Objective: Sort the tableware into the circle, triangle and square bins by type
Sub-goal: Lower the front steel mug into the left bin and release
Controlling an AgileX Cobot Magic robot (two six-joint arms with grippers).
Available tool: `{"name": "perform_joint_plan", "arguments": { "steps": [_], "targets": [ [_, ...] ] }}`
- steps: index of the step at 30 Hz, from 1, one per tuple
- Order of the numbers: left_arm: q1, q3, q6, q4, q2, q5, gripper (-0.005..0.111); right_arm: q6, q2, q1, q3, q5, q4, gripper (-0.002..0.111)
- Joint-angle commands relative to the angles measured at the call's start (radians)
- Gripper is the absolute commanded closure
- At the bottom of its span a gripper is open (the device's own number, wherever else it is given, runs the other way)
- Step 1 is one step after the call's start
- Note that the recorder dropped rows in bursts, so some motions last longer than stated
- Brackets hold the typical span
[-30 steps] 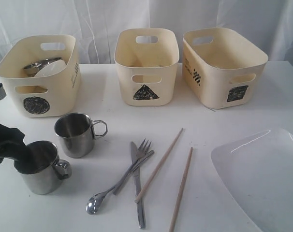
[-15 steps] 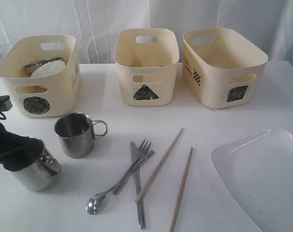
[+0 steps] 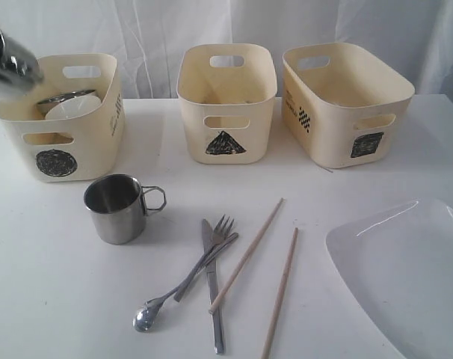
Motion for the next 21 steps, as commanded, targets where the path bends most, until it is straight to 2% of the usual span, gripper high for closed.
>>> {"name": "perform_joint_plan", "arguments": {
  "steps": [1,3,6,8,10,12,14,18,21],
  "targets": [
    [-0.005,-0.014,-0.029,-0.058,-0.005,-0.368,0.106,-0.004,-0.006,0.004,0.001,0.0,-0.009,0.108],
    [-0.007,-0.014,-0.106,-0.062,0.04,-0.521,0.106,-0.004,-0.006,0.004,0.001,0.0,-0.009,0.108],
    [-0.026,-0.014,-0.34,-0.028,0.162,-0.75,0.106,-0.004,-0.006,0.004,0.001,0.0,-0.009,0.108],
    [-0.036,-0.03,-0.443,0.152,0.29,-0.846,0.106,-0.004,-0.006,0.004,0.001,0.0,-0.009,0.108],
    [-0.036,-0.077,-0.513,0.34,0.434,-0.881,0.106,-0.004,-0.006,0.004,0.001,0.0,-0.009,0.108],
    [-0.045,-0.146,-0.628,0.529,0.563,-0.839,0.106,-0.004,-0.006,0.004,0.001,0.0,-0.009,0.108],
    [-0.058,-0.213,-0.718,0.657,0.633,-0.714,0.106,-0.004,-0.006,0.004,0.001,0.0,-0.009,0.108],
    [-0.067,-0.297,-0.722,0.652,0.686,-0.485,0.105,-0.004,-0.006,0.004,0.001,0.0,-0.009,0.108],
    [-0.067,-0.321,-0.722,0.661,0.689,-0.361,0.089,-0.004,-0.006,0.004,0.001,0.0,-0.009,0.108]
  ]
}}
